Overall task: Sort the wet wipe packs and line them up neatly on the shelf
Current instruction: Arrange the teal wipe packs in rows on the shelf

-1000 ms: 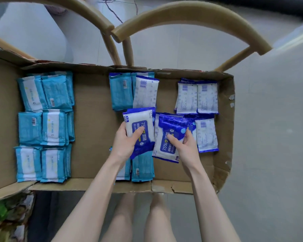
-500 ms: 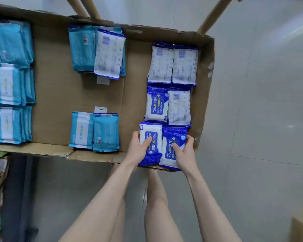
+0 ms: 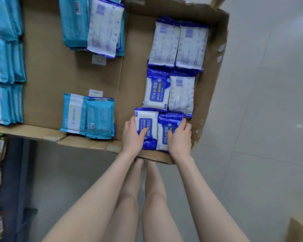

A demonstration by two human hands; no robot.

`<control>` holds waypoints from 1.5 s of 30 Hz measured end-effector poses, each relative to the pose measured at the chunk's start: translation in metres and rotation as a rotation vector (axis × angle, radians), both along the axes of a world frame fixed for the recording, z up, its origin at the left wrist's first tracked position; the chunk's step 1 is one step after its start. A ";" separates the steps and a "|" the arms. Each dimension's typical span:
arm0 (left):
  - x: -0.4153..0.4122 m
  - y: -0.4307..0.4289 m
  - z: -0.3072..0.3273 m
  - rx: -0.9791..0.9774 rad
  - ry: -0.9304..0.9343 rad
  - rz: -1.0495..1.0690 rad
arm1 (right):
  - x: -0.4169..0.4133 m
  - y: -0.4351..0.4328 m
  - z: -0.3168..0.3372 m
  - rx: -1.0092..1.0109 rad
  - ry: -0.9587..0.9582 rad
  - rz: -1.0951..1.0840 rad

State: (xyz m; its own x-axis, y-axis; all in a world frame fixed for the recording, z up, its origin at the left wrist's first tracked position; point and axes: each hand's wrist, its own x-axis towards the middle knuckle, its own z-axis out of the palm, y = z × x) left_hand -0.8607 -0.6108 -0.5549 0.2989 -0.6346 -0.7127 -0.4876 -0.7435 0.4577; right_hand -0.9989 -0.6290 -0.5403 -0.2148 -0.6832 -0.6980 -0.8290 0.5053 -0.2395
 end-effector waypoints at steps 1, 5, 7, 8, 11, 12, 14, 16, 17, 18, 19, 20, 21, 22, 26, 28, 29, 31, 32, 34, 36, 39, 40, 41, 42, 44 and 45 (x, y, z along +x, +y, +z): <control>0.001 0.001 0.002 0.002 0.003 -0.040 | -0.001 0.001 0.003 0.002 0.019 0.029; 0.016 -0.002 0.017 0.026 0.027 -0.218 | -0.005 0.004 0.022 -0.022 0.011 0.120; 0.026 -0.005 0.029 0.018 0.023 -0.287 | -0.003 0.004 0.033 -0.051 -0.043 0.165; 0.030 -0.007 0.036 0.006 0.016 -0.302 | -0.002 0.003 0.039 -0.074 -0.070 0.189; 0.047 -0.010 0.058 -0.099 -0.060 -0.349 | 0.010 -0.001 0.055 -0.155 -0.130 0.237; 0.054 -0.010 0.066 -0.131 -0.087 -0.359 | 0.015 -0.003 0.061 -0.176 -0.146 0.245; 0.070 -0.009 0.081 -0.183 -0.127 -0.362 | 0.029 -0.005 0.072 -0.208 -0.177 0.249; 0.089 -0.008 0.095 -0.225 -0.149 -0.344 | 0.048 -0.008 0.082 -0.238 -0.201 0.239; 0.100 -0.007 0.101 -0.236 -0.153 -0.324 | 0.059 -0.009 0.086 -0.246 -0.209 0.238; 0.110 -0.005 0.104 -0.246 -0.153 -0.301 | 0.069 -0.009 0.090 -0.248 -0.214 0.243; 0.123 -0.003 0.107 -0.252 -0.153 -0.272 | 0.082 -0.009 0.092 -0.246 -0.221 0.249; 0.136 0.000 0.108 -0.251 -0.152 -0.241 | 0.095 -0.010 0.093 -0.242 -0.233 0.251; 0.150 0.002 0.107 -0.243 -0.148 -0.210 | 0.109 -0.010 0.093 -0.234 -0.247 0.244; 0.163 0.005 0.105 -0.227 -0.139 -0.187 | 0.122 -0.009 0.091 -0.224 -0.257 0.238; 0.215 0.010 0.082 -0.140 -0.094 -0.196 | 0.177 -0.007 0.073 -0.173 -0.245 0.176; 0.236 0.010 0.069 -0.103 -0.083 -0.207 | 0.200 -0.003 0.060 -0.129 -0.239 0.117; 0.246 0.008 0.061 -0.087 -0.073 -0.210 | 0.211 -0.001 0.052 -0.110 -0.236 0.085; 0.259 0.002 0.045 -0.049 -0.051 -0.211 | 0.228 0.001 0.040 -0.095 -0.212 0.020; 0.263 -0.001 0.038 -0.030 -0.037 -0.210 | 0.234 0.002 0.035 -0.105 -0.189 -0.010; 0.265 -0.007 0.027 0.002 -0.001 -0.205 | 0.243 0.003 0.028 -0.146 -0.124 -0.067; 0.263 -0.012 0.017 0.037 0.024 -0.186 | 0.248 0.002 0.022 -0.159 -0.057 -0.133; 0.255 -0.018 0.009 0.067 0.009 -0.113 | 0.252 0.000 0.013 -0.113 -0.041 -0.253; 0.252 -0.020 0.006 0.078 -0.012 -0.097 | 0.251 -0.002 0.010 -0.094 -0.045 -0.290; 0.250 -0.022 0.003 0.090 -0.036 -0.087 | 0.251 -0.004 0.006 -0.076 -0.046 -0.328; 0.249 -0.024 0.001 0.098 -0.053 -0.076 | 0.250 -0.006 0.002 -0.063 -0.049 -0.368; 0.249 -0.027 -0.003 0.103 -0.041 -0.022 | 0.248 -0.010 -0.003 -0.047 -0.067 -0.459; 0.251 -0.028 -0.004 0.106 -0.016 0.019 | 0.247 -0.010 -0.004 -0.045 -0.082 -0.507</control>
